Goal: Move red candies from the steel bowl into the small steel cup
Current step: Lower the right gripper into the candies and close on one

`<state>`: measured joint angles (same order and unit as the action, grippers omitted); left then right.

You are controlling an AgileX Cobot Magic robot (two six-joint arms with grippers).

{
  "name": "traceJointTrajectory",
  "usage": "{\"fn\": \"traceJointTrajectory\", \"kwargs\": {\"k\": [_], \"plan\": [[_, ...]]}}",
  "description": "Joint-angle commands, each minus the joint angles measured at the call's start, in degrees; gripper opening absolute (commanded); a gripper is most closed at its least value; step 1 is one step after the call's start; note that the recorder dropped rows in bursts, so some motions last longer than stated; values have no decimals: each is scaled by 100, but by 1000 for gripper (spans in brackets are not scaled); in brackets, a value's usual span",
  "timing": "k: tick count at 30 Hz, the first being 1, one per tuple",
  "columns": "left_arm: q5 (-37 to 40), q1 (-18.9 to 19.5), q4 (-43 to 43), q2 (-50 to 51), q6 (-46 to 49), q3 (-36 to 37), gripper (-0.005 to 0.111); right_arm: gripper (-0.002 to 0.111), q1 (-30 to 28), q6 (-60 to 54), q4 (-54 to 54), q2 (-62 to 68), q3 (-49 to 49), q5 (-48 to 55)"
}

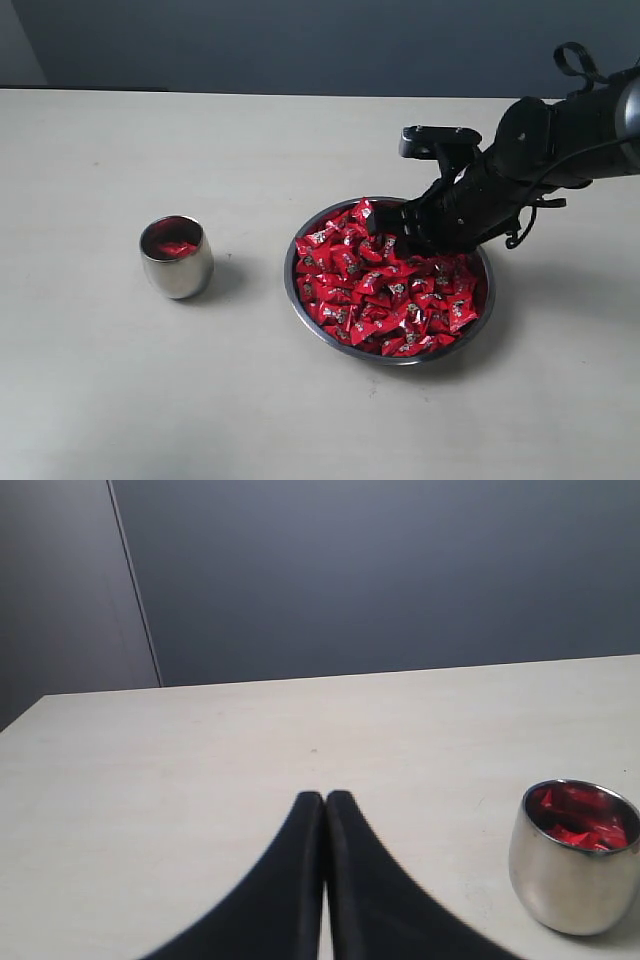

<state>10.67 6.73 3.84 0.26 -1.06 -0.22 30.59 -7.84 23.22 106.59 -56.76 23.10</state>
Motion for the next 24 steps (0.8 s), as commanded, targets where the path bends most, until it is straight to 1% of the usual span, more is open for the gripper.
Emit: {"fn": "traceJointTrajectory", "kwargs": {"k": [1, 5, 16, 18, 19, 20, 22, 24], "plan": [[-38, 4, 6, -26, -7, 22, 0, 34, -28, -19, -79, 83, -20, -57], [-38, 4, 6, -26, -7, 22, 0, 34, -28, -19, -32, 286, -20, -59], [-28, 4, 6, -26, -7, 22, 0, 34, -28, -19, 53, 297, -20, -50], [-28, 4, 6, -26, -7, 22, 0, 31, -28, -19, 85, 297, -20, -50], [-28, 4, 6, -26, -7, 22, 0, 25, -28, -19, 85, 297, -20, -50], [-28, 4, 6, -26, -7, 22, 0, 23, -28, -19, 85, 297, -20, -50], [-28, 4, 6, -26, -7, 22, 0, 20, -28, -19, 85, 297, -20, -73], [-28, 4, 6, -26, -7, 22, 0, 20, -28, -19, 129, 297, -20, -73]]}}
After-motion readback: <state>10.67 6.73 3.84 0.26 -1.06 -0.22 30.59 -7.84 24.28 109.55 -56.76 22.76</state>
